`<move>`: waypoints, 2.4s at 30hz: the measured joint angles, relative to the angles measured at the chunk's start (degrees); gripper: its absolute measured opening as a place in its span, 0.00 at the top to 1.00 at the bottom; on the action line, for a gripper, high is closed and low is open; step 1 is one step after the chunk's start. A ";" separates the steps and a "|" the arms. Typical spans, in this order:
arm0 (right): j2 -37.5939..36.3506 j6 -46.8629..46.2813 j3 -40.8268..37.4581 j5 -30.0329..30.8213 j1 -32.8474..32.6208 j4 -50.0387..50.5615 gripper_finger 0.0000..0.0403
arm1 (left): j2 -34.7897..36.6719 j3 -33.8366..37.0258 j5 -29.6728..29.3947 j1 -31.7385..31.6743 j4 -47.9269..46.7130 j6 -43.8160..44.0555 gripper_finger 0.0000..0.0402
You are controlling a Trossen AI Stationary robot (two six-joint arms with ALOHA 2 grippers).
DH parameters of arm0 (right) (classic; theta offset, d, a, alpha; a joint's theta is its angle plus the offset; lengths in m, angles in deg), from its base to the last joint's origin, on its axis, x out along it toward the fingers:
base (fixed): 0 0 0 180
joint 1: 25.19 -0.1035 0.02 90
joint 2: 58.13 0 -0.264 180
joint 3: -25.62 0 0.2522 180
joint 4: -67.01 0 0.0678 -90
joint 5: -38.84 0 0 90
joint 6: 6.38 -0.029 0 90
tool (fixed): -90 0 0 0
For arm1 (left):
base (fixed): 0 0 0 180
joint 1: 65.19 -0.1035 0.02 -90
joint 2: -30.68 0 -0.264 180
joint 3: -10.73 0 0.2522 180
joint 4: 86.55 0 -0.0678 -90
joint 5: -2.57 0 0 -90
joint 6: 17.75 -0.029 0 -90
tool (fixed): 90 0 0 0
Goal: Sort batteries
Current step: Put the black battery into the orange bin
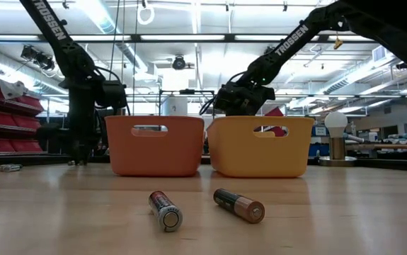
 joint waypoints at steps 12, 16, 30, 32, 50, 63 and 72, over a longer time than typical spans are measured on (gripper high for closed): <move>0.00 0.53 0.00 0.01 0.26 0.17 1.00 | 0.05 0.20 0.56 1.04 1.69 -3.24 0.92; 0.02 0.52 -0.02 -1.00 0.28 0.33 1.00 | 1.83 0.00 -0.90 2.16 1.57 -4.44 0.98; 0.04 -6.07 -0.04 -1.37 -0.48 2.72 1.00 | 18.39 0.04 8.73 14.98 2.44 -19.40 0.98; 0.04 -7.81 -0.04 -1.38 -0.94 2.69 1.00 | 20.49 0.03 11.21 18.03 2.39 -21.78 0.98; -9.08 -20.64 -0.07 5.89 -6.83 6.63 1.00 | 23.29 -0.15 14.03 39.35 12.24 -37.86 0.98; -20.52 -26.01 -0.04 30.14 -12.22 10.51 1.00 | 23.22 -0.17 15.15 46.76 12.19 -36.20 0.89; -28.60 -24.60 -11.99 30.83 -10.07 0.79 1.00 | 23.22 -0.17 11.82 47.35 11.62 -36.29 0.66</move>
